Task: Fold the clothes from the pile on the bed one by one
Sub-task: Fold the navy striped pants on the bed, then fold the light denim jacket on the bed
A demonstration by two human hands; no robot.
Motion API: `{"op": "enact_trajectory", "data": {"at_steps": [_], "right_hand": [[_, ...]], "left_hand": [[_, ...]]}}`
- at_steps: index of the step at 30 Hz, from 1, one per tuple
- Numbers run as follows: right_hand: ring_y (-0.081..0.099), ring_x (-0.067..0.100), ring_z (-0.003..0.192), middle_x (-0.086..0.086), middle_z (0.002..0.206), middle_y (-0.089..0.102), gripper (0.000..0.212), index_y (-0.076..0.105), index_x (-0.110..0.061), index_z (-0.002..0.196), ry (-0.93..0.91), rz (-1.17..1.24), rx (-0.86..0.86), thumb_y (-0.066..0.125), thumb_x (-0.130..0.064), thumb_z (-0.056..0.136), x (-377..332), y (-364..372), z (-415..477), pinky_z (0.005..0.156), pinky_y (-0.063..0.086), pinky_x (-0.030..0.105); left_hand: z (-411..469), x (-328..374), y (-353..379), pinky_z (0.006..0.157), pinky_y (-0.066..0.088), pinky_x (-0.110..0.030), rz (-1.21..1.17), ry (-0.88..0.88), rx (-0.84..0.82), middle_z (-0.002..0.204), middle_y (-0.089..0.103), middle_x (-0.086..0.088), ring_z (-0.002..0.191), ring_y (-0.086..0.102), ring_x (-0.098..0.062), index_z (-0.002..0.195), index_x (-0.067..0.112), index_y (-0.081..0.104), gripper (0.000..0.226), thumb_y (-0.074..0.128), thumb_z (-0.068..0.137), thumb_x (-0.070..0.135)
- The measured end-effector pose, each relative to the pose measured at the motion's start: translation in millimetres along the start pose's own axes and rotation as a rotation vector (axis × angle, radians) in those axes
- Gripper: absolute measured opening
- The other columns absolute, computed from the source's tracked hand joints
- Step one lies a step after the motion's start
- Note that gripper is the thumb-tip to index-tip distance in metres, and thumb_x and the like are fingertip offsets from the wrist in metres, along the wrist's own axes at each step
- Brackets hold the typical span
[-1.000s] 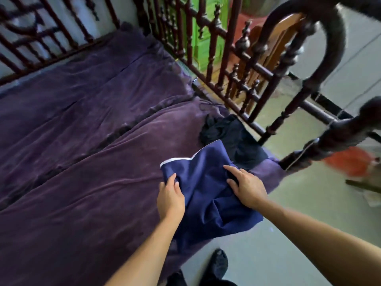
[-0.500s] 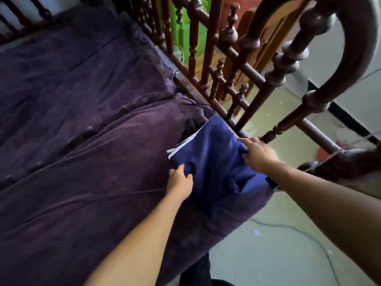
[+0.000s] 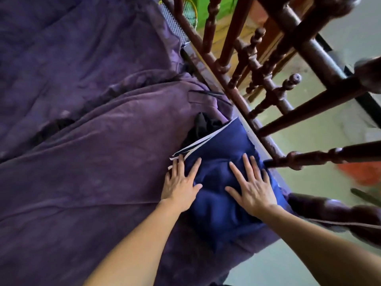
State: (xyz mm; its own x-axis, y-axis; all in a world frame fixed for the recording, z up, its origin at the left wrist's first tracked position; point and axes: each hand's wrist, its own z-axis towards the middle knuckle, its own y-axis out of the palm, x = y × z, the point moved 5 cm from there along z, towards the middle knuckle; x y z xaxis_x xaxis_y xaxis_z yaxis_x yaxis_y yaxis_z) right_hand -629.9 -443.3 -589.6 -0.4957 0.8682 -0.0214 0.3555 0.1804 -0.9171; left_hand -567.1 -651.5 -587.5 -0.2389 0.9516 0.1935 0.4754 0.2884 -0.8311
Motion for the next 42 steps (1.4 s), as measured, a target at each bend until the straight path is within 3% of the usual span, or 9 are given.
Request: {"op": "enact_trajectory", "data": {"at_steps": [4, 7, 10, 15, 22, 27, 32, 39, 42], "right_hand": [[0.005, 0.031, 0.149, 0.008, 0.162, -0.003, 0.076, -0.001, -0.039, 0.151, -0.018, -0.021, -0.073, 0.023, -0.073, 0.087, -2.2, -15.0, -2.9, 0.108, 0.030, 0.055], [-0.002, 0.029, 0.149, 0.005, 0.160, -0.016, 0.077, -0.006, -0.038, 0.151, -0.015, -0.045, -0.226, 0.035, -0.065, 0.092, -2.9, -37.4, -10.0, 0.112, 0.028, 0.049], [0.017, 0.032, 0.144, 0.008, 0.161, 0.001, 0.073, 0.011, -0.032, 0.153, 0.015, -0.012, -0.272, 0.047, -0.052, 0.093, -6.8, -61.4, -25.7, 0.109, 0.033, 0.047], [0.046, 0.031, 0.121, 0.008, 0.137, 0.043, 0.039, 0.052, -0.019, 0.129, -0.095, 0.041, -0.100, 0.049, -0.034, 0.093, -33.7, -89.6, -87.6, 0.088, 0.047, 0.039], [0.059, 0.025, 0.111, 0.002, 0.120, 0.062, 0.030, 0.062, -0.026, 0.114, -0.408, -0.009, -0.137, 0.049, -0.039, 0.091, -114.2, -97.4, -206.0, 0.084, 0.047, 0.033], [0.060, 0.030, 0.107, 0.005, 0.117, 0.065, 0.030, 0.061, -0.022, 0.111, -0.603, -0.109, -0.177, 0.048, -0.040, 0.090, -195.2, -106.8, -258.5, 0.082, 0.047, 0.034], [0.060, 0.032, 0.110, 0.009, 0.119, 0.064, 0.029, 0.061, -0.023, 0.111, -0.769, -0.164, -0.107, 0.048, -0.039, 0.091, -311.5, -127.9, -301.7, 0.084, 0.047, 0.035], [0.058, 0.029, 0.112, 0.003, 0.123, 0.063, 0.028, 0.061, -0.026, 0.115, -0.928, -0.180, -0.082, 0.048, -0.038, 0.094, -501.3, -112.1, -376.8, 0.087, 0.048, 0.035], [0.058, 0.028, 0.109, 0.002, 0.120, 0.063, 0.021, 0.060, -0.026, 0.107, -0.977, -0.171, -0.107, 0.048, -0.036, 0.093, -580.3, -94.1, -413.6, 0.085, 0.049, 0.034]], "left_hand": [[-14.6, 1.6, -17.0, 0.113, 0.021, -0.045, -0.002, -0.017, -0.051, 0.158, -0.007, -0.017, 0.146, 0.002, -0.034, 0.151, 0.035, -0.008, 0.078, 0.046, 0.095, 0.043], [-47.4, 1.3, -33.7, 0.108, 0.027, -0.043, -0.040, -0.092, -0.010, 0.157, 0.010, -0.014, 0.142, 0.017, -0.032, 0.149, 0.026, 0.021, 0.059, 0.045, 0.096, 0.034], [-98.1, -0.2, -34.1, 0.099, 0.036, -0.041, -0.103, -0.187, -0.015, 0.137, 0.043, -0.008, 0.124, 0.042, -0.028, 0.131, 0.020, 0.045, 0.037, 0.042, 0.097, 0.031], [-211.9, 0.7, -10.1, 0.089, 0.045, -0.037, -0.249, -0.327, -0.023, 0.123, 0.059, -0.007, 0.114, 0.056, -0.030, 0.121, 0.017, 0.054, 0.031, 0.044, 0.096, 0.030], [-385.4, -5.7, 29.5, 0.086, 0.046, -0.036, -0.266, -0.510, 0.031, 0.117, 0.064, -0.010, 0.112, 0.057, -0.031, 0.108, 0.017, 0.057, 0.024, 0.046, 0.094, 0.033], [-491.0, -47.1, 38.7, 0.085, 0.047, -0.035, -0.345, -0.681, 0.196, 0.114, 0.065, -0.008, 0.111, 0.058, -0.030, 0.108, 0.019, 0.058, 0.024, 0.046, 0.093, 0.033], [-587.7, -106.3, 61.4, 0.086, 0.046, -0.033, -0.442, -0.835, 0.314, 0.112, 0.068, -0.004, 0.110, 0.060, -0.026, 0.110, 0.020, 0.061, 0.025, 0.048, 0.092, 0.032], [-742.7, -209.4, 117.8, 0.090, 0.045, -0.030, -0.461, -0.992, 0.345, 0.117, 0.066, -0.003, 0.112, 0.059, -0.024, 0.115, 0.022, 0.060, 0.028, 0.047, 0.094, 0.035], [-808.1, -258.5, 133.3, 0.086, 0.045, -0.030, -0.457, -1.029, 0.348, 0.112, 0.067, -0.004, 0.108, 0.060, -0.025, 0.110, 0.022, 0.060, 0.025, 0.047, 0.093, 0.034]]}}
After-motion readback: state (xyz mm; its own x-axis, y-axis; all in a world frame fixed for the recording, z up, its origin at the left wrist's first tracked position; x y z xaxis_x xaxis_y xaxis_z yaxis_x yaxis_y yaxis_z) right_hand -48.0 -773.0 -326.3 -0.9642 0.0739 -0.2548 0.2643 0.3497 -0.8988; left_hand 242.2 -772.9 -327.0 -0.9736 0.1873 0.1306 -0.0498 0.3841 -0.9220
